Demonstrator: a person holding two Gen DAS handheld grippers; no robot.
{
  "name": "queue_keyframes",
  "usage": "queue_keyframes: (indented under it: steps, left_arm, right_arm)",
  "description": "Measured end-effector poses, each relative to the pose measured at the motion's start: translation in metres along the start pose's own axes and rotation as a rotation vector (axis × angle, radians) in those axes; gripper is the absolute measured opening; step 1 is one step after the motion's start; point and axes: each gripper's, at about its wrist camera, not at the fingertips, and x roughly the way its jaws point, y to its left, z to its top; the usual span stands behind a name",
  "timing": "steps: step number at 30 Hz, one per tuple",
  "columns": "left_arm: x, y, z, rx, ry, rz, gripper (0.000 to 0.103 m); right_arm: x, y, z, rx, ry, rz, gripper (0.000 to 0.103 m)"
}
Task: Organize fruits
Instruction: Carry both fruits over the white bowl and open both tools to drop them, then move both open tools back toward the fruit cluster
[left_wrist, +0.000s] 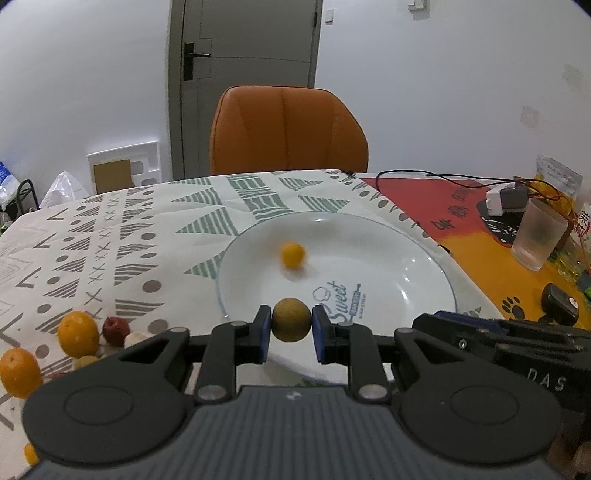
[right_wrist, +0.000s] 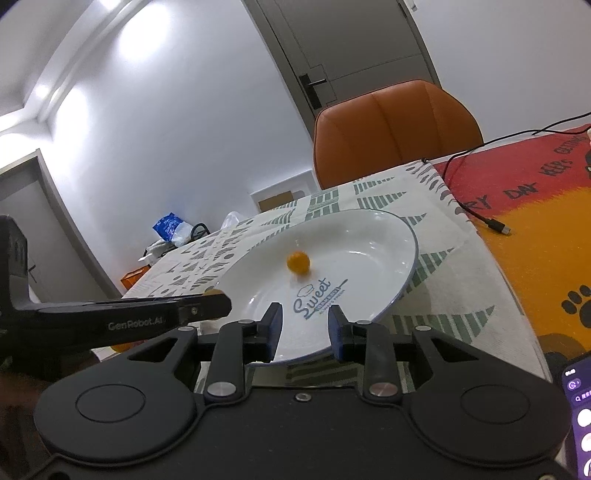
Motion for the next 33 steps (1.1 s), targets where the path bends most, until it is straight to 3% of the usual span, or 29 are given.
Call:
queue_keyframes:
  steps: [16, 24, 33]
  left_arm:
    - [-0.014, 0.02, 0.0, -0.05, -0.005, 0.059, 0.028]
    - [-0.039, 0.048, -0.006, -0.091, -0.031, 0.118, 0.052]
    - [-0.068, 0.08, -0.014, -0.152, -0.066, 0.18, 0.078]
  right_arm:
    - [0.0, 0.007, 0.0, -0.008, -0.001, 0.007, 0.03]
    - [0.0, 0.026, -0.002, -0.033, -0.012, 0.005, 0.046]
    - [0.002, 0.054, -0.003, -0.077, -0.027, 0.007, 0.073]
